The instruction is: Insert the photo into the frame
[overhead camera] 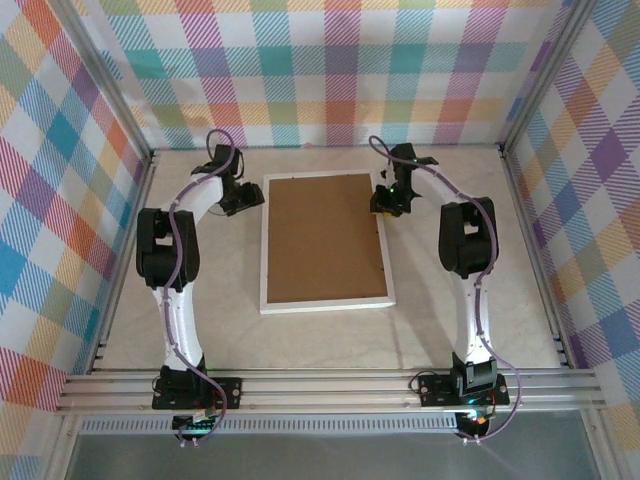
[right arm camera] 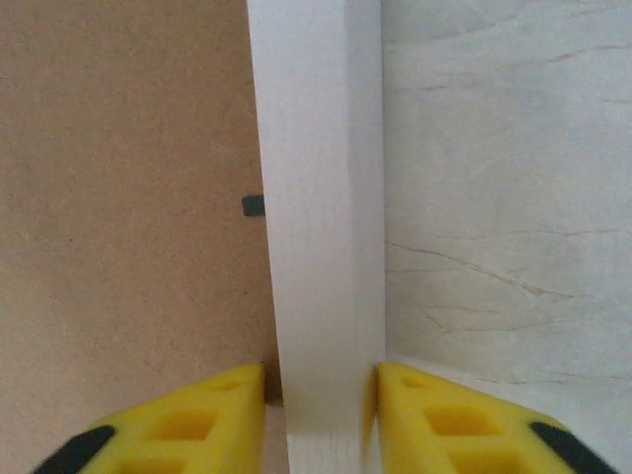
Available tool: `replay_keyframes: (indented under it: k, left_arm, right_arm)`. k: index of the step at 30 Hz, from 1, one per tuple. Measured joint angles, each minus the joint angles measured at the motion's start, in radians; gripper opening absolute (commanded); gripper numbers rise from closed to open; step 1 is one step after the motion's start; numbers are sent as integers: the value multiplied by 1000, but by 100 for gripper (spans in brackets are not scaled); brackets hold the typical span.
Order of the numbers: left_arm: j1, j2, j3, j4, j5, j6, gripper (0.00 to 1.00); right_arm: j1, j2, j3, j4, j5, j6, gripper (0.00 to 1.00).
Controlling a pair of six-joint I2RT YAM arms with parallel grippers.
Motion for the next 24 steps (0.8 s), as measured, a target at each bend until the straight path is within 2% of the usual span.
replay_keyframes:
  k: [4,8,14,24]
  left_arm:
    - [1,54,97,-59,0,37,58]
    - [5,109,194,-101,-1,60,52]
    - [18,145,238,-146,-12,74,45]
    - [39,181,274,-171,-42,74,43]
  right_arm:
    - [18,-1,0,0,13,-18,25]
    - [49,-2,3,0,25,-28,25]
    - [85,-2,3,0,25,-29,26]
    - [87,-2,8,-5,26,-29,26]
